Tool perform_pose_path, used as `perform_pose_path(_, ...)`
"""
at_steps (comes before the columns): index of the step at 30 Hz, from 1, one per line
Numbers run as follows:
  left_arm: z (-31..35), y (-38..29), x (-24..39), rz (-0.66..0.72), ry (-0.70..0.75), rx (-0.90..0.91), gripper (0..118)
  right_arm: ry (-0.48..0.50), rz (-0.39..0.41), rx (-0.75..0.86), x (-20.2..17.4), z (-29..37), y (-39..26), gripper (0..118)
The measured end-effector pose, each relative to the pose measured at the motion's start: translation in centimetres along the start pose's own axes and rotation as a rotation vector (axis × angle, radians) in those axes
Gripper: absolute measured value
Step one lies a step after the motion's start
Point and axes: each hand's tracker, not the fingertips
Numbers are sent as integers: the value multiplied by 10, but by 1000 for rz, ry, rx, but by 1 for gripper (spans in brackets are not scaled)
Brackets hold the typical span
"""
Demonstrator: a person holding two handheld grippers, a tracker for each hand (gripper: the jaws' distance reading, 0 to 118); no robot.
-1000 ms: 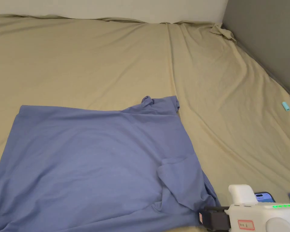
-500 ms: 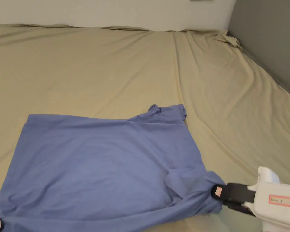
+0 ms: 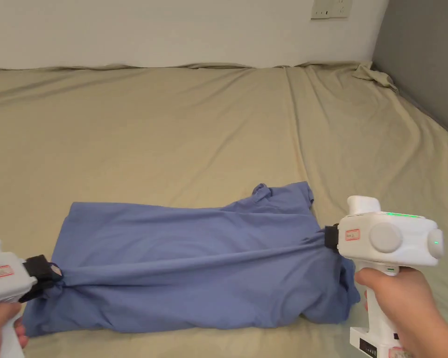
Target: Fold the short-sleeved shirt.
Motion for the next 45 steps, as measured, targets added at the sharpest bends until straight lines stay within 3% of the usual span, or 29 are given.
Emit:
perform_pose_path(6,-49,-8,13,-182,112,-20,10,-121,211,-37,-22,-47,-7,11)
perform_pose_path(9,-69,-8,-2,-243,137,3,12,-119,247,-49,-27,-56,-10,11)
perform_pose_path(10,-65,-9,-2,-237,128,29,17,-111,264,-45,-28,-55,-9,11)
perform_pose_path(11,-59,-7,-2,-225,119,41,43,-121,292,-45,-29,-52,-6,16)
perform_pose_path(12,-52,-2,-3,-205,77,50,72,-125,295,-30,-28,-46,-2,35)
perform_pose_path(14,-28,3,0,-178,50,58,118,-90,244,31,-22,-22,6,118)
perform_pose_path(15,-8,3,5,-189,27,123,118,-18,200,132,-20,7,7,118)
perform_pose_path(17,30,-3,8,-238,-25,244,118,21,155,169,-16,47,13,118)
perform_pose_path(20,74,-32,12,-321,-1,251,118,68,176,183,-12,90,-10,118)
perform_pose_path(22,89,-64,9,-385,36,199,118,59,213,177,-20,110,-44,113)
perform_pose_path(23,92,-78,9,-397,69,187,113,35,236,189,-23,118,-61,95)
perform_pose_path(24,94,-94,5,-397,97,154,91,2,258,216,-27,126,-81,66)
perform_pose_path(25,93,-108,1,-388,87,121,48,-26,293,223,-32,131,-101,24)
perform_pose_path(26,90,-120,-3,-361,90,97,0,-45,316,214,-38,132,-119,5)
perform_pose_path(27,86,-130,-7,-331,106,59,0,-58,320,196,-40,134,-133,5)
perform_pose_path(30,72,-135,-19,-300,79,20,0,57,290,137,-49,138,-162,5)
perform_pose_path(33,63,-109,-23,-274,107,95,0,85,318,132,-55,138,-166,5)
perform_pose_path(34,57,-98,-24,-279,143,143,12,92,323,133,-55,138,-165,5)
perform_pose_path(35,50,-85,-23,-313,168,175,70,93,326,131,-56,137,-161,5)
perform_pose_path(36,39,-75,-24,-332,201,196,110,94,328,130,-55,135,-157,5)
perform_pose_path(37,26,-65,-25,-350,248,158,118,93,329,131,-54,133,-153,5)
perform_pose_path(43,-35,-51,-27,-473,338,5,118,62,269,115,-44,117,-134,5)
perform_pose_path(45,-39,-55,-24,-532,339,-9,110,33,244,89,-40,110,-131,5)
